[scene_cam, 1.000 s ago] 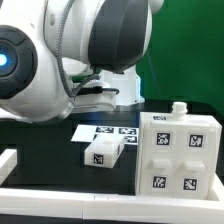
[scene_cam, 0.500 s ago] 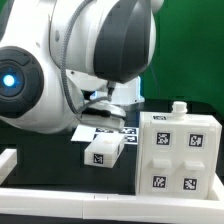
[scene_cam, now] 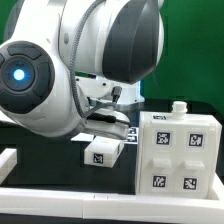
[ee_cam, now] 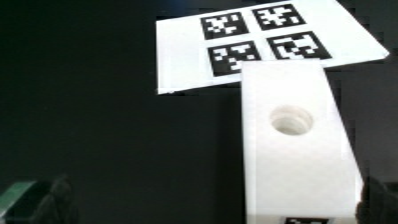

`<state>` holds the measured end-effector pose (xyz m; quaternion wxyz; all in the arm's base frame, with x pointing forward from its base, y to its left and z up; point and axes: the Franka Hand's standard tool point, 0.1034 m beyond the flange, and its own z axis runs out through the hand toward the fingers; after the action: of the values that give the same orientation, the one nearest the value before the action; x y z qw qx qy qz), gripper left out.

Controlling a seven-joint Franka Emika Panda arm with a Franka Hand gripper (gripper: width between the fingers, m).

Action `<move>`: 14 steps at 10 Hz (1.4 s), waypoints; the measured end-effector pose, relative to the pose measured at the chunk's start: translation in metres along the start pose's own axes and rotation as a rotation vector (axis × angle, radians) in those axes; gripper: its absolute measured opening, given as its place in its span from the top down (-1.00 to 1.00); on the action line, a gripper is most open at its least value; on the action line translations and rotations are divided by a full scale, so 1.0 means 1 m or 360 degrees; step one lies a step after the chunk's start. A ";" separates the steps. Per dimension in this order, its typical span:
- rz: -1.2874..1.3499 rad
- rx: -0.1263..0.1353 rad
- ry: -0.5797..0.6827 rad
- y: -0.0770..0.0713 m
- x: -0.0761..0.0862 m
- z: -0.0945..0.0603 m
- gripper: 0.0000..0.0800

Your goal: Assemble cabinet

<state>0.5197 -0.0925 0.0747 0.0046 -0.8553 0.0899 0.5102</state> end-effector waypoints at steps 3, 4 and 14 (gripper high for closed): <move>0.0078 0.0026 0.0041 -0.018 0.008 0.008 -0.99; 0.0090 0.0041 0.0066 -0.018 0.013 0.010 -0.99; 0.0205 0.0296 0.0023 0.005 0.017 0.022 -0.99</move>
Offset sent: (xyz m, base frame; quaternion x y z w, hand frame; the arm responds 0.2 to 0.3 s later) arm -0.0127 0.0159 -0.0085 0.0642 0.0133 0.0269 0.9975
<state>0.5073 -0.0974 0.0500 0.0505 -0.8473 0.1916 0.4928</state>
